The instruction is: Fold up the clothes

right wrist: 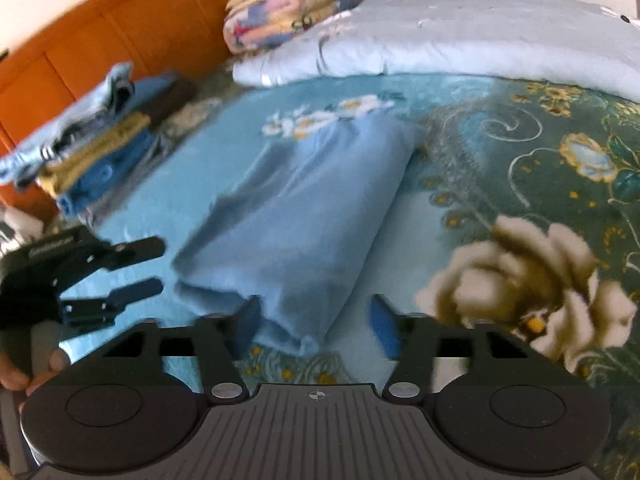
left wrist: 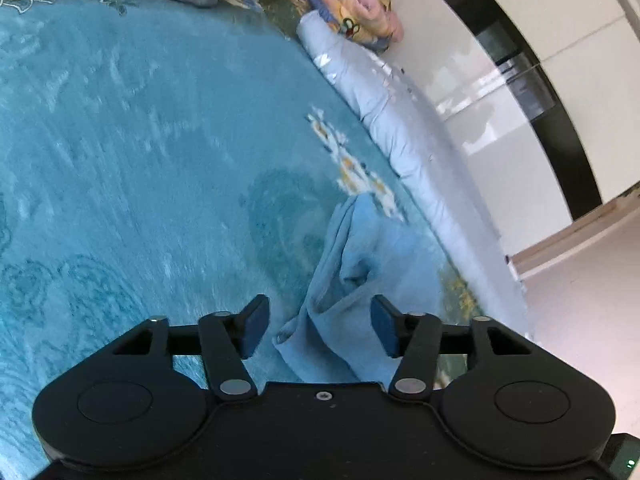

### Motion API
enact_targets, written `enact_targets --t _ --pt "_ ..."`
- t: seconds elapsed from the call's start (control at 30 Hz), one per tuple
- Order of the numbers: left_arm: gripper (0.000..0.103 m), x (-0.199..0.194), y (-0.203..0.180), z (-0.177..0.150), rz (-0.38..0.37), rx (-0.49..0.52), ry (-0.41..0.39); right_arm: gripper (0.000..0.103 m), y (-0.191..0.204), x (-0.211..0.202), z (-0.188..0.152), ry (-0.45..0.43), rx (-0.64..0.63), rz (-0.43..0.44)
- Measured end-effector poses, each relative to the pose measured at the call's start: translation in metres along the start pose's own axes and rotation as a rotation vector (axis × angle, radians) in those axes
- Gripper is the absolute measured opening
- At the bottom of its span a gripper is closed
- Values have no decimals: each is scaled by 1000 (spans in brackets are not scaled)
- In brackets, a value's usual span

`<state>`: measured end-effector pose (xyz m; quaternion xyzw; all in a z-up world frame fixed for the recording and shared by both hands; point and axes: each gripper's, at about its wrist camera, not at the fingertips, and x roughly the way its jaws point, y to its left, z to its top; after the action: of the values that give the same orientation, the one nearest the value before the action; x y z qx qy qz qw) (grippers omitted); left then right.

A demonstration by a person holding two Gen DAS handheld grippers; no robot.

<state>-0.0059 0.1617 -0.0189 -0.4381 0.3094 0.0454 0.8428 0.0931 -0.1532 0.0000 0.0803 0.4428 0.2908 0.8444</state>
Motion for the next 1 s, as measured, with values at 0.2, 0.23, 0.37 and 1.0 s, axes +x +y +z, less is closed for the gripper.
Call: enact_targets --t 0.2,0.23,0.37,1.0 --pt "61 27 9 8 -25 -46 88 67 -33 19 -9 67 253 115" --pt "62 31 9 9 -36 -39 100 67 -37 20 -12 65 286 136" --pt "65 47 7 14 -79 -35 149 67 -52 31 -18 57 446 241" --pt "19 72 -5 18 -52 19 172 20 -68 63 -16 46 629 326"
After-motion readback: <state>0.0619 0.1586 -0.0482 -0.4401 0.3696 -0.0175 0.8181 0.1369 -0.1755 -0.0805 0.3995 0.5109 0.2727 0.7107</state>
